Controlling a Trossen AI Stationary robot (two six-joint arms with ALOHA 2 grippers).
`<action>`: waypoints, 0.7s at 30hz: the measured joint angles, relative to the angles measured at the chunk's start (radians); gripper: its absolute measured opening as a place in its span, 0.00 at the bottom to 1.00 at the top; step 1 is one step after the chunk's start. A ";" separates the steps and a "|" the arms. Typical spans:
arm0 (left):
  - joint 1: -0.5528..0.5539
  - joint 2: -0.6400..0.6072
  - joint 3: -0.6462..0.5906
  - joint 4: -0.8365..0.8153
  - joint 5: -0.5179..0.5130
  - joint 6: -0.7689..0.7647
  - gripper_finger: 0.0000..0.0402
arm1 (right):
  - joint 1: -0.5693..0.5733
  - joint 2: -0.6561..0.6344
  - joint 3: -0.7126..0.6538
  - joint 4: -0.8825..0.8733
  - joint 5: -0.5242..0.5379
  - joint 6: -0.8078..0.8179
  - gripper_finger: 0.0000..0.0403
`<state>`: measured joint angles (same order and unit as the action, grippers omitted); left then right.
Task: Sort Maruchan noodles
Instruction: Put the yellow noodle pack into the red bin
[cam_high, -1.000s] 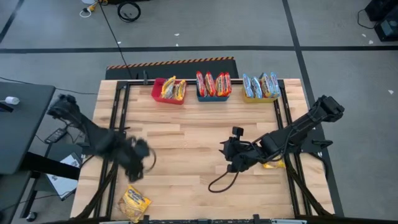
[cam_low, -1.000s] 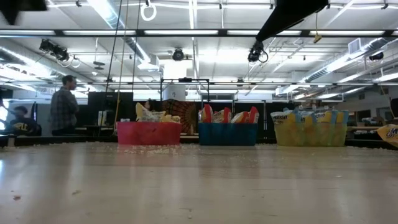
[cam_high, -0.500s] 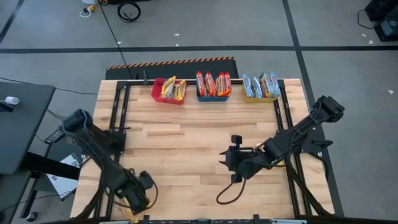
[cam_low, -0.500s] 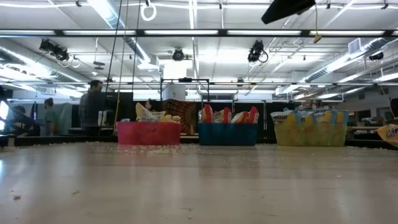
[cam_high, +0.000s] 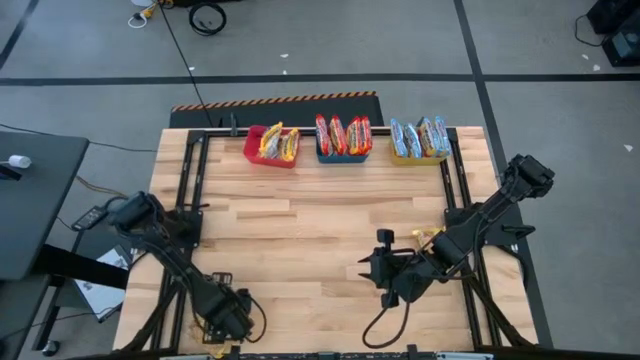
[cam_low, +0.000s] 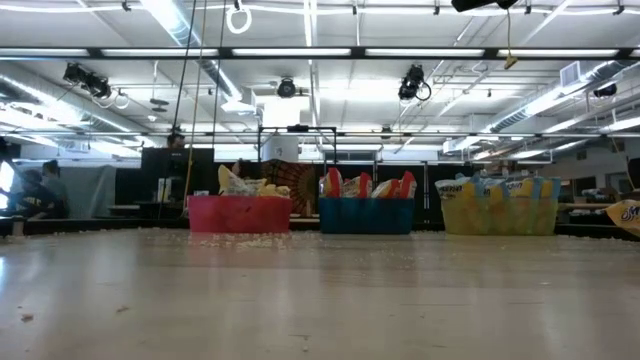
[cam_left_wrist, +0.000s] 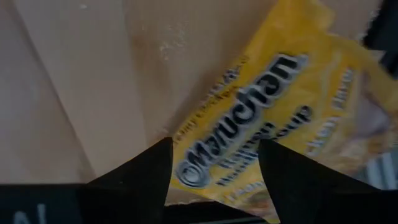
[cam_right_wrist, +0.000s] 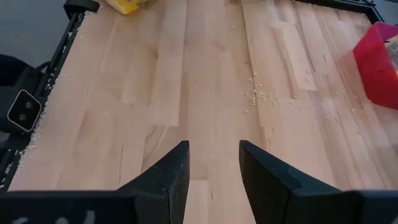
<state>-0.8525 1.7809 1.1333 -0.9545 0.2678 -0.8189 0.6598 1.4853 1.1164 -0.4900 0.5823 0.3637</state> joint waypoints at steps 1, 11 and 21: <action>0.011 0.000 -0.013 0.005 0.013 0.023 0.59 | 0.001 0.000 0.000 0.000 0.000 0.000 0.36; 0.052 -0.004 -0.155 0.262 0.265 0.161 0.50 | 0.000 0.000 0.000 0.003 0.000 0.010 0.36; 0.093 -0.039 -0.160 0.252 0.347 0.162 0.46 | -0.015 0.001 0.000 0.002 0.042 0.011 0.36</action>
<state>-0.7596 1.7418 0.9737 -0.7026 0.6151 -0.6571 0.6451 1.4860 1.1164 -0.4885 0.6240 0.3744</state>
